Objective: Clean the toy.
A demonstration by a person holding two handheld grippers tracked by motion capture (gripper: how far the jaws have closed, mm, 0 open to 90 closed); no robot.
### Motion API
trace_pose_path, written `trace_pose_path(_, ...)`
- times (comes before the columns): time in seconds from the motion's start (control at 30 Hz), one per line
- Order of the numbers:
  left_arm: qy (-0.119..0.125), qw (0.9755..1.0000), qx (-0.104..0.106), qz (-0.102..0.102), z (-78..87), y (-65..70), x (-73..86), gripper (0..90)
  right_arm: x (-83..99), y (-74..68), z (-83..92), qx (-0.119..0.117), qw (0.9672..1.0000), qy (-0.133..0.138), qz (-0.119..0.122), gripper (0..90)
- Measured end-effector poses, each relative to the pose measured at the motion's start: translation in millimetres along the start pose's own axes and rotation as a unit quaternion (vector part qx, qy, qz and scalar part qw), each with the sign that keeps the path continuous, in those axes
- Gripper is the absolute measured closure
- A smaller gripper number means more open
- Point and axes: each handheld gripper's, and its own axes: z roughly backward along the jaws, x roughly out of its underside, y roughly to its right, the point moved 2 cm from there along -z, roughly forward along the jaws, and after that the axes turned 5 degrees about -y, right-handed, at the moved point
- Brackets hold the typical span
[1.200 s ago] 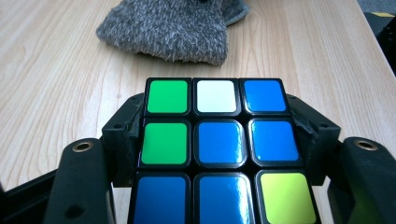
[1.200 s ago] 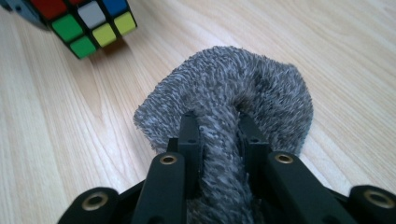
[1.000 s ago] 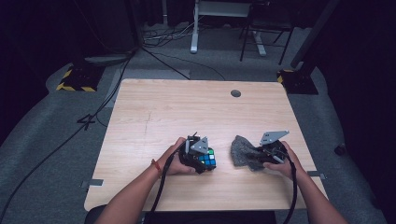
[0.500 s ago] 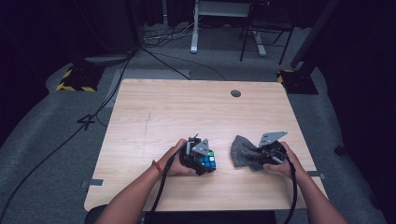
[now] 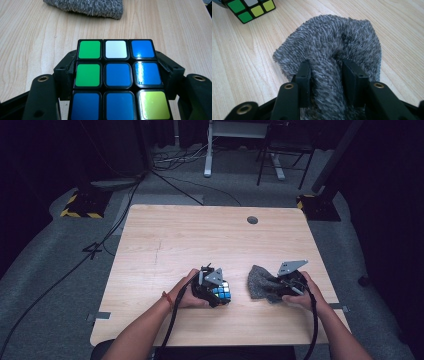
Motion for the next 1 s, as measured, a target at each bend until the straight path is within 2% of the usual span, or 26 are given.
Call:
trace_pose_path(0.23, -0.005, 1.0, -0.007, 0.001, 3.0, 0.1, 0.7, 27.8, -0.9, 1.7, 3.5, 0.006, 0.9999, 0.007, -0.005, 51.1)
trace_pose_path(0.43, -0.01, 0.9999, -0.01, 0.004, 8.0, 1.2, 2.9, 23.7, -1.8, 0.6, 6.9, 0.013, 0.9998, 0.016, -0.006, 37.6)
trace_pose_path(0.57, -0.028, 0.9994, -0.023, 0.002, 15.5, 2.6, 7.3, 22.1, -4.0, -1.4, 9.1, 0.019, 0.9996, 0.022, -0.002, 31.0)
trace_pose_path(0.77, -0.025, 0.9983, -0.052, 0.003, 28.1, 3.5, 12.5, 19.4, -9.2, -6.7, 14.2, 0.018, 0.999, 0.04, 0.005, 30.3)
trace_pose_path(0.8, -0.025, 0.9983, -0.051, 0.007, 29.6, 4.5, 13.3, 18.4, -10.2, -8.1, 15.3, 0.02, 0.9989, 0.041, 0.008, 30.3)
trace_pose_path(0.9, -0.034, 0.998, -0.053, 0.0, 32.4, 7.4, 15.9, 18.5, -13.4, -13.1, 17.8, 0.02, 0.9983, 0.051, 0.018, 30.9)
trace_pose_path(1.0, -0.02, 0.9985, -0.051, 0.004, 34.2, 9.8, 18.2, 22.3, -17.8, -19.1, 21.4, 0.022, 0.9976, 0.059, 0.029, 31.5)
